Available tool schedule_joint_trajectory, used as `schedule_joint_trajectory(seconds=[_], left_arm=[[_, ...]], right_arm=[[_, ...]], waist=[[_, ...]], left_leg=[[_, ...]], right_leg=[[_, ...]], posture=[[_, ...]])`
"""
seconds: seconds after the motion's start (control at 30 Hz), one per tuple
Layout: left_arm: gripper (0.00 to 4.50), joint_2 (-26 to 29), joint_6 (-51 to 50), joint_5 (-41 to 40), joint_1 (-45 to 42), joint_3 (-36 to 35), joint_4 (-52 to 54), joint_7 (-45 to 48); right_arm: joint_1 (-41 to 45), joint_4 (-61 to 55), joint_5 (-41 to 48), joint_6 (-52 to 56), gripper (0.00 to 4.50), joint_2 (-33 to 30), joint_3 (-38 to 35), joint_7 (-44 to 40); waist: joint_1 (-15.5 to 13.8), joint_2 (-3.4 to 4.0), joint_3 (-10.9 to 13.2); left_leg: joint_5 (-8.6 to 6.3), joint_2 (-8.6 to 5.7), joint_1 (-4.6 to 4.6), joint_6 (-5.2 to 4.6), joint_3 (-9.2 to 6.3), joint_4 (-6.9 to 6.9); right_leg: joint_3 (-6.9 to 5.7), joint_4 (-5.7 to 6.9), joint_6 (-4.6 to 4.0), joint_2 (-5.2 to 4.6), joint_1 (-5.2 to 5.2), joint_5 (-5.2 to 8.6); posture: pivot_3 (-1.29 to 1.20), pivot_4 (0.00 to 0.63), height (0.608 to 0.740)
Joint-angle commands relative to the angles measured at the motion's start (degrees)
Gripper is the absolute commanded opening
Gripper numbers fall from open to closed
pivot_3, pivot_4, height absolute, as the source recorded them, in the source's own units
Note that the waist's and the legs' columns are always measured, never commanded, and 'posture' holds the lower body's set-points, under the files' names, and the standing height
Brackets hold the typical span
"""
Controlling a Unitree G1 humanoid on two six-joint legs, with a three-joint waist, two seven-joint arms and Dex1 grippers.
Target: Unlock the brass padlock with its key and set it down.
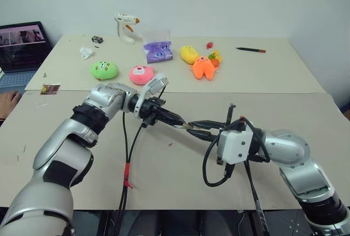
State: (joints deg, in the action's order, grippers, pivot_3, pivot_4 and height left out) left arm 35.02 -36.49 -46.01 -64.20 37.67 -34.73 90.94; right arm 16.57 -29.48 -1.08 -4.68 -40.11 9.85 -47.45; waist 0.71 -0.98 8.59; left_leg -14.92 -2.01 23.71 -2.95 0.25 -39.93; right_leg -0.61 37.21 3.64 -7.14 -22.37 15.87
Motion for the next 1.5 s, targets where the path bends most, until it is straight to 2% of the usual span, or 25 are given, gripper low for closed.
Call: schedule_joint_trajectory(seconds=[0.03,0.33,0.73,0.87,0.97,1.03,1.07,1.13,1.27,1.43,1.5], left_arm=[[0.05,0.07,-0.13,-0.54,-0.08,-0.63,1.39,1.56],[0.05,0.25,-0.26,-0.52,0.3,-1.07,1.57,1.56],[0.05,0.13,0.26,-0.22,0.44,-1.37,1.31,1.56],[0.05,-1.42,2.16,1.98,-1.45,-4.61,-2.04,1.56],[0.05,-2.48,1.34,2.66,-3.35,-9.73,-3.16,1.56],[0.56,-1.36,0.2,2.89,-3.24,-12.26,-0.34,1.56],[0.67,-0.75,-0.43,3.26,-2.91,-13.21,1.2,1.56],[1.42,1.06,-0.69,4.86,-1.18,-14.42,5.88,1.56],[2.91,6.96,7.94,15.75,5.41,-13.22,17.12,1.22],[4.47,14.86,11.1,22.55,14.81,-16.46,31.99,-3.18],[4.47,15.81,7.76,21.75,16.25,-19.21,35.48,-6.18]], right_arm=[[1.86,3.32,-1.52,-1.3,0.09,-0.74,-2.81,1.41],[4.45,6.3,-1.31,-3.09,0.09,-0.97,-3.76,0.86],[3.14,4.86,-1.76,-2.53,0.09,-0.99,-3.35,0.75],[-0.18,5.79,-4.36,-5.06,0.09,-0.82,-1.38,1.31],[-0.62,6.69,-5.33,-6.04,0.09,-0.43,-1.01,1.53],[-0.07,7.05,-5.27,-6.11,0.09,-0.14,-1.3,1.64],[0.15,7.22,-5.28,-6.24,0.09,-0.07,-1.39,1.66],[0.36,7.63,-5.18,-6.52,0.09,0.03,-1.41,1.63],[0.44,8.77,-5.32,-7.66,0.09,0.03,-1.06,1.6],[0.08,10.58,-5.04,-8.38,0.09,0.91,1.16,0.77],[-0.57,11.2,-5.92,-9.2,0.09,1.03,2.84,0.24]], waist=[[0.01,0.0,0.0],[0.02,0.0,0.0],[0.01,0.0,0.0],[-0.08,0.0,0.0],[0.01,-0.01,0.01],[0.02,-0.01,0.01],[0.28,-0.01,0.01],[0.47,-0.01,0.01],[0.54,0.0,0.01],[0.26,0.0,0.01],[-0.13,0.0,0.02]], left_leg=[[0.0,0.0,0.0,0.0,0.0,0.0],[0.03,0.0,0.01,0.05,0.0,0.03],[0.03,0.0,0.01,0.04,0.0,0.02],[0.02,-0.01,0.01,0.04,-0.01,0.02],[0.03,-0.03,0.03,0.04,0.0,0.0],[0.03,-0.02,0.04,0.04,0.0,0.0],[0.03,-0.02,0.03,0.05,0.0,0.0],[0.04,0.01,0.03,0.07,0.0,0.02],[0.09,0.02,-0.02,0.16,0.01,0.07],[0.1,0.04,-0.04,0.18,0.03,0.09],[0.1,0.04,-0.04,0.17,0.02,0.09]], right_leg=[[0.0,0.0,0.0,0.0,0.0,0.0],[0.0,-0.01,0.0,0.0,-0.01,0.0],[0.0,0.0,0.0,0.0,-0.01,0.0],[-0.01,-0.01,0.0,0.0,0.0,0.0],[0.0,0.0,0.0,0.0,-0.02,0.0],[0.0,0.0,0.0,0.0,-0.03,0.0],[0.0,0.0,0.0,0.0,-0.03,0.0],[0.01,-0.01,0.0,0.0,-0.03,0.0],[0.04,0.0,0.0,0.0,-0.02,0.0],[0.09,0.0,0.0,0.0,-0.02,0.0],[0.09,0.0,0.0,0.0,-0.02,0.0]], posture=[[0.0,0.15,0.738],[0.0,0.15,0.738],[0.0,0.15,0.738],[0.0,0.15,0.738],[0.0,0.15,0.738],[0.0,0.15,0.738],[0.0,0.15,0.738],[0.0,0.15,0.738],[0.0,0.15,0.738],[0.0,0.15,0.738],[0.0,0.15,0.738]])
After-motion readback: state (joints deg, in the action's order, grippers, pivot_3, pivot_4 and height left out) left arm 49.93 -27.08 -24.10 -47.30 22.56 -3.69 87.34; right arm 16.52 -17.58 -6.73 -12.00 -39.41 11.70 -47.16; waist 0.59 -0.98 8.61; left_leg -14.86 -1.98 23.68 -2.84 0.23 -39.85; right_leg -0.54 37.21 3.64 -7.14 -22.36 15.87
